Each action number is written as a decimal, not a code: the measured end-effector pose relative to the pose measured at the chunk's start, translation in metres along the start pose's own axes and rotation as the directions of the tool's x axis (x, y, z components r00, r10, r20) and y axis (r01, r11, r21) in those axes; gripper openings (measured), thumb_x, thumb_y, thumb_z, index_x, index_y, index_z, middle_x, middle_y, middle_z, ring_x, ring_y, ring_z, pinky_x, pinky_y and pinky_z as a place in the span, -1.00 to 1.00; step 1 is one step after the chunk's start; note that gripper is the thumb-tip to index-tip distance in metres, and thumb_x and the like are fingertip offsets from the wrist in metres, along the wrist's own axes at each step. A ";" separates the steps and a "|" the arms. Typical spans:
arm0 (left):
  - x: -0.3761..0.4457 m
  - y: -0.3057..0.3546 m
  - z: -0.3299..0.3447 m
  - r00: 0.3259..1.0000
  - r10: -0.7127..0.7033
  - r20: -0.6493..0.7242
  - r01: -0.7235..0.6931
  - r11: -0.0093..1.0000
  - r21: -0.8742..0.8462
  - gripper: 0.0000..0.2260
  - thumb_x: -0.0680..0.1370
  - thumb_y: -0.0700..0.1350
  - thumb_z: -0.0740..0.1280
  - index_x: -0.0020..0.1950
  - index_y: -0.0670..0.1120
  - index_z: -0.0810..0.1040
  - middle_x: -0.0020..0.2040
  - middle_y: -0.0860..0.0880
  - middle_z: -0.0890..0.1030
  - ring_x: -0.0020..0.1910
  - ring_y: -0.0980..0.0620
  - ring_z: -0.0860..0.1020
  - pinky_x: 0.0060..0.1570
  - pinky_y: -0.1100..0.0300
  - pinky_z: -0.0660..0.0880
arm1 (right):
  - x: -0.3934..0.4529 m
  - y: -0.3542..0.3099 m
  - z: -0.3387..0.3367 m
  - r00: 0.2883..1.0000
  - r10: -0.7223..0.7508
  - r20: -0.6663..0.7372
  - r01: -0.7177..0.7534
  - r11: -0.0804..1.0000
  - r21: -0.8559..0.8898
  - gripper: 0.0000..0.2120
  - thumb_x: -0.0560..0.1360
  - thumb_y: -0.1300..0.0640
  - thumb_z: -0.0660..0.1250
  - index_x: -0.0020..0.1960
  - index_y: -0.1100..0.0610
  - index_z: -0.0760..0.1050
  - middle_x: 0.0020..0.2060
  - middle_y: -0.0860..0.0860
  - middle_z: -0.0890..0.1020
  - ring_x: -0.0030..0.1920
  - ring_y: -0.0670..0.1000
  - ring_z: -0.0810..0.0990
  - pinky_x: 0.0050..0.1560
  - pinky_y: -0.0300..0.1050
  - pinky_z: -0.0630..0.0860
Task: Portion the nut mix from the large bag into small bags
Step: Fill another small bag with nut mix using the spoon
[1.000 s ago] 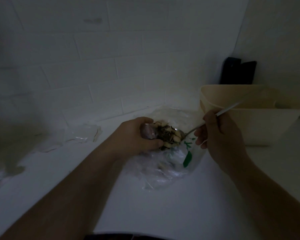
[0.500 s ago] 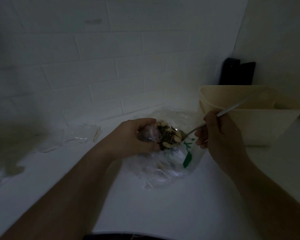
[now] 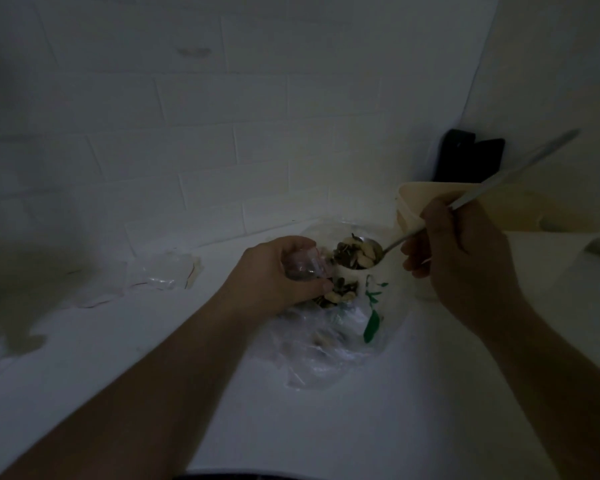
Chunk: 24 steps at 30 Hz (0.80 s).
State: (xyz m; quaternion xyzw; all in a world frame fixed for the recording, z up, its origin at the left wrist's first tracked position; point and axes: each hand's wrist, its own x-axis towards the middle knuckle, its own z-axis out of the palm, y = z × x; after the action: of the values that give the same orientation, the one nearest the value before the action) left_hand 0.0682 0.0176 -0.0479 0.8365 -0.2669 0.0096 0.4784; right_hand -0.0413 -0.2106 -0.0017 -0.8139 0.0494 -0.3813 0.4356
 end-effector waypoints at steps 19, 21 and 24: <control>0.001 0.011 0.021 0.998 -0.035 -0.048 0.033 0.998 -0.044 -0.54 0.32 0.20 0.66 0.14 0.13 0.67 -0.04 0.21 0.72 -0.10 0.36 0.65 -0.08 0.46 0.56 | 0.020 -0.043 0.009 0.841 -0.365 0.400 0.490 0.827 -0.274 -0.58 0.60 -0.30 -0.01 0.08 -0.04 0.45 -0.30 -0.04 0.65 -0.32 -0.05 0.64 -0.23 0.09 0.62; 0.002 0.012 0.019 0.997 -0.038 -0.071 0.037 0.999 -0.016 -0.54 0.31 0.23 0.64 0.14 0.14 0.67 -0.04 0.22 0.72 -0.10 0.38 0.63 -0.11 0.51 0.52 | 0.023 -0.045 0.010 0.828 -0.379 0.413 0.505 0.824 -0.258 -0.63 0.60 -0.29 -0.01 0.06 -0.07 0.42 -0.29 -0.07 0.64 -0.32 -0.08 0.63 -0.22 0.08 0.61; 0.003 0.011 0.019 0.995 -0.042 -0.091 0.044 0.999 0.018 -0.56 0.32 0.22 0.65 0.12 0.12 0.68 -0.06 0.22 0.71 -0.10 0.38 0.62 -0.14 0.56 0.46 | 0.026 -0.048 0.013 0.789 -0.390 0.475 0.555 0.784 -0.278 -0.65 0.59 -0.29 -0.04 0.05 -0.10 0.38 -0.29 -0.14 0.60 -0.31 -0.13 0.61 -0.24 0.00 0.60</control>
State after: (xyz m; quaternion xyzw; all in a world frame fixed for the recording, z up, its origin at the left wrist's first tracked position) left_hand 0.0609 -0.0034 -0.0486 0.8454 -0.2268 0.0398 0.4819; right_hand -0.0265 -0.1830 0.0451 -0.9300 -0.1715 -0.2902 0.1468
